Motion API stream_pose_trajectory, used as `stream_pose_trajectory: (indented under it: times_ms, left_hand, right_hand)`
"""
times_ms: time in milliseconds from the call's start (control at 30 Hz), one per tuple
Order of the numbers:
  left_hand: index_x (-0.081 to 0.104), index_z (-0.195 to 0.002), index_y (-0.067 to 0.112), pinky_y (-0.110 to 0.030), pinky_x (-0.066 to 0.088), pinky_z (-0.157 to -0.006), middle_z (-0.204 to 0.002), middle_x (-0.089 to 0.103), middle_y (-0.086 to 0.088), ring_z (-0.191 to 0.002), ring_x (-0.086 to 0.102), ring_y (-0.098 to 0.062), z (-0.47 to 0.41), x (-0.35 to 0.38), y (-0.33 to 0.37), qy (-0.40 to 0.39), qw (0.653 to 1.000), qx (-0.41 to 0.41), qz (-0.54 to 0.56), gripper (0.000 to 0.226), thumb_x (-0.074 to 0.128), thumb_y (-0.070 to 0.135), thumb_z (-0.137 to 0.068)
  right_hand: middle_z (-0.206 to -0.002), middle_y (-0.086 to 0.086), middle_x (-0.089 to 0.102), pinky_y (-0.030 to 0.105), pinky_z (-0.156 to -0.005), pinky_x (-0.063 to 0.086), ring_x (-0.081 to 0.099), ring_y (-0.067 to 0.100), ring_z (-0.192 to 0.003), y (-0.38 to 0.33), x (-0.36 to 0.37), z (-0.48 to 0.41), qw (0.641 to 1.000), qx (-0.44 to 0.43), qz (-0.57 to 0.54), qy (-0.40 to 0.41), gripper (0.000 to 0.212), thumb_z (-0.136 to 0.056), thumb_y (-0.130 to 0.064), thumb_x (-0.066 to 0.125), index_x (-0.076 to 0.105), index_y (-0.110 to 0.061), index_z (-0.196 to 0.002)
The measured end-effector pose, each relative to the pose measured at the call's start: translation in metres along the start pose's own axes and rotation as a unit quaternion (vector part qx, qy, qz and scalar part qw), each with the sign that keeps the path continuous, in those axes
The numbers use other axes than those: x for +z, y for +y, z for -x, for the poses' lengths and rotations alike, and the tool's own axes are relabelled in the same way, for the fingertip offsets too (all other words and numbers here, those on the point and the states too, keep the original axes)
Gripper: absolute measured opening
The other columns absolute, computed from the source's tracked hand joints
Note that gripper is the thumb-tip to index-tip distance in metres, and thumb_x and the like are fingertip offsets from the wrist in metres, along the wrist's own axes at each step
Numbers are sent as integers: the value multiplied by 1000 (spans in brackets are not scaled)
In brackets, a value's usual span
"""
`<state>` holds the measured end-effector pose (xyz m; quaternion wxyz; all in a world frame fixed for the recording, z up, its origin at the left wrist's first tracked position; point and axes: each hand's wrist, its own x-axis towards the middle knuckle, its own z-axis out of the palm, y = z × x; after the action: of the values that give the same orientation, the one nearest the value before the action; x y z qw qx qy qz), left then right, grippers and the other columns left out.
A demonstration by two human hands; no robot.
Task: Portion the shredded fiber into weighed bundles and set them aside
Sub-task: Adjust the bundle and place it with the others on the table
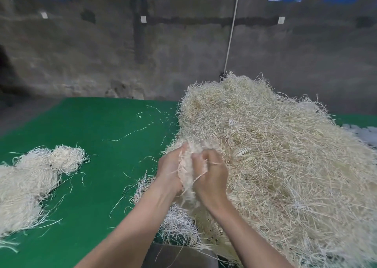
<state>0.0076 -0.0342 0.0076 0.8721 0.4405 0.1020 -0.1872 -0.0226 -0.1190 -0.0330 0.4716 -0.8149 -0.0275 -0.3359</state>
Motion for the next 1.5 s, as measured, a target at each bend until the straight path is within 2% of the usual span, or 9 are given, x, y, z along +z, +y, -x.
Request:
stream_pose_trajectory:
  times_ms: [233,467,567,733,867,1033,1200,1267,1500]
  left_hand:
    - [25,-143,13,-42,46,-95,-136,48,-11,-123,52,-18,27,7,-31,77,952,20,-294,78,46,63,-86]
    - [58,-114,2,-30,50,-93,-116,62,-16,-108,62,-11,18,-12,-1,0,941,114,-319,77,58,66,-72]
    - [46,-61,18,-11,43,-50,-55,45,16,-41,43,6,18,-7,3,48,917,257,-300,42,56,54,-81]
    - [61,-105,17,-44,38,-99,-105,62,-2,-96,55,-13,28,-35,15,66,939,164,-294,61,38,69,-82]
    - [34,-141,44,-61,43,-94,-151,25,6,-141,23,-33,52,-55,-22,-44,995,-4,-93,78,37,79,-72]
    - [51,-131,22,-49,27,-110,-140,47,-7,-128,45,-25,36,-66,-13,183,981,22,-64,58,59,54,-83]
    - [59,-98,31,-33,45,-91,-94,54,19,-91,50,-4,28,-87,2,95,957,101,-255,7,54,30,-93]
    - [59,-114,14,-37,44,-93,-103,61,2,-95,55,-14,29,-90,9,70,955,117,-262,38,60,42,-87]
    - [58,-120,16,-50,47,-91,-117,67,-9,-110,62,-26,49,-145,17,28,999,15,26,64,50,64,-78]
  right_hand:
    - [-90,-5,68,44,-73,50,63,10,-88,10,-22,-26,987,135,-81,17,25,-95,-18,54,50,-22,-70]
    - [-156,-18,8,46,-102,29,25,20,-140,-19,-18,-1,935,189,-213,-211,72,-65,-87,45,15,-74,-129]
    - [-155,-9,16,42,-103,34,30,20,-137,-36,0,28,917,266,-235,-184,68,-54,-80,62,30,-75,-113]
    - [-133,28,47,43,-103,41,56,38,-113,-23,-4,11,859,417,-298,-7,57,-87,-41,61,45,-10,-131]
    - [-47,-6,45,28,-83,51,38,2,-38,-22,12,9,896,383,-225,24,16,-94,-36,51,42,-23,-95]
    - [-142,-11,35,38,-106,35,36,19,-132,-36,40,34,942,289,-148,-85,47,-86,-41,62,42,-36,-128]
    - [-129,-31,37,21,-93,36,40,-12,-114,-45,46,33,952,195,-192,-136,44,-87,-47,56,37,-47,-127]
    - [-112,-38,43,18,-89,36,38,-28,-95,-50,57,37,936,222,-198,-188,19,-94,-45,47,49,-53,-111]
    - [-93,-6,61,36,-96,45,50,7,-76,-57,97,36,915,326,-237,15,14,-96,-27,52,57,-32,-84]
